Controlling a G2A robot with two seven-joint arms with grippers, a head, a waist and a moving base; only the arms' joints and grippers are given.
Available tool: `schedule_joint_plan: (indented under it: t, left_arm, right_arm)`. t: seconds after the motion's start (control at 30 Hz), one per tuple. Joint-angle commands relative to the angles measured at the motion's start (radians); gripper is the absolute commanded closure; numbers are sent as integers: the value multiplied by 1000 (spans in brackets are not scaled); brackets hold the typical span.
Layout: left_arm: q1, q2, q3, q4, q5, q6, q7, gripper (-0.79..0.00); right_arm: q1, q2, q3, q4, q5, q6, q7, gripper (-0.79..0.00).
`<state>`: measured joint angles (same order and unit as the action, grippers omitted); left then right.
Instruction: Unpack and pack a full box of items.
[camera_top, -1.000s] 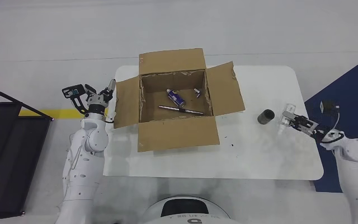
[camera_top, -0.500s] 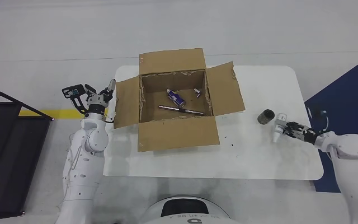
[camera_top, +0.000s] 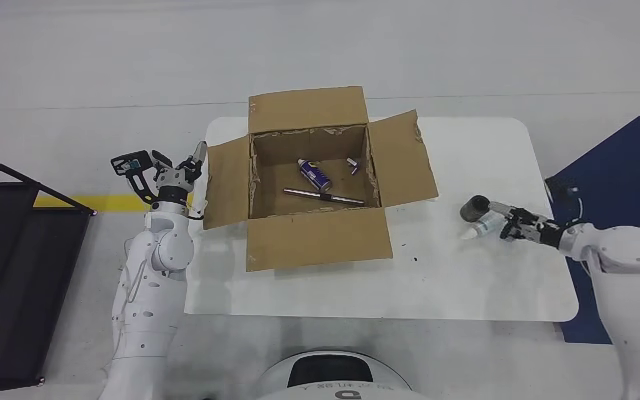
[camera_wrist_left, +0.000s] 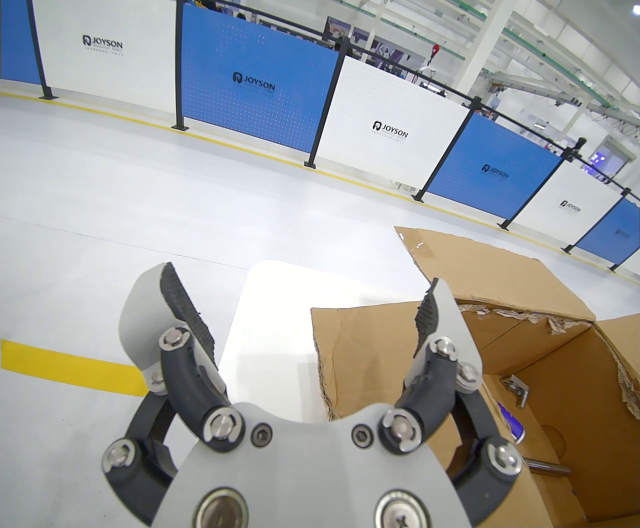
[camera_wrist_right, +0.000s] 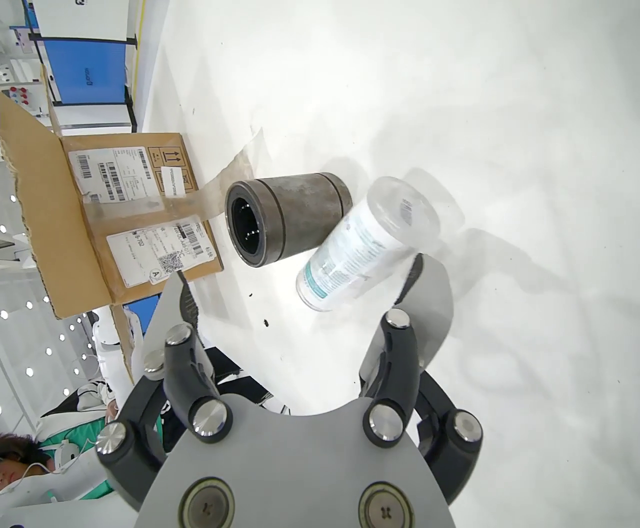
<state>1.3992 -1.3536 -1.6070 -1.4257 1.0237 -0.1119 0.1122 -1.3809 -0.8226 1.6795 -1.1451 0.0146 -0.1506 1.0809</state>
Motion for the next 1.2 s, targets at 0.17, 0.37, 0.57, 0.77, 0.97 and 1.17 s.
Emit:
schedule_joint_plan:
  t: [0.17,0.37,0.57,0.77,0.97,1.17]
  left_arm:
    - [0,0,0,0,0,0,0,-785]
    - [0,0,0,0,0,0,0,-785]
    - [0,0,0,0,0,0,0,-785]
    - [0,0,0,0,0,0,0,-785]
    - [0,0,0,0,0,0,0,-785]
    - [0,0,0,0,0,0,0,-785]
  right_arm:
    - [3,1,-9,-48,-10,50,-7,-785]
    - [26,-1,-38,-58,-18,76,-7,-785]
    - [23,1,-13,-80,-30,99,-97,-785]
    - [-22,6,81,-345,-87,59,-301,-785]
    - [111,-1,-26,-544,-141,-115,-359,-785]
    - [501,-47,-398,-452,-178,-258,-228,-785]
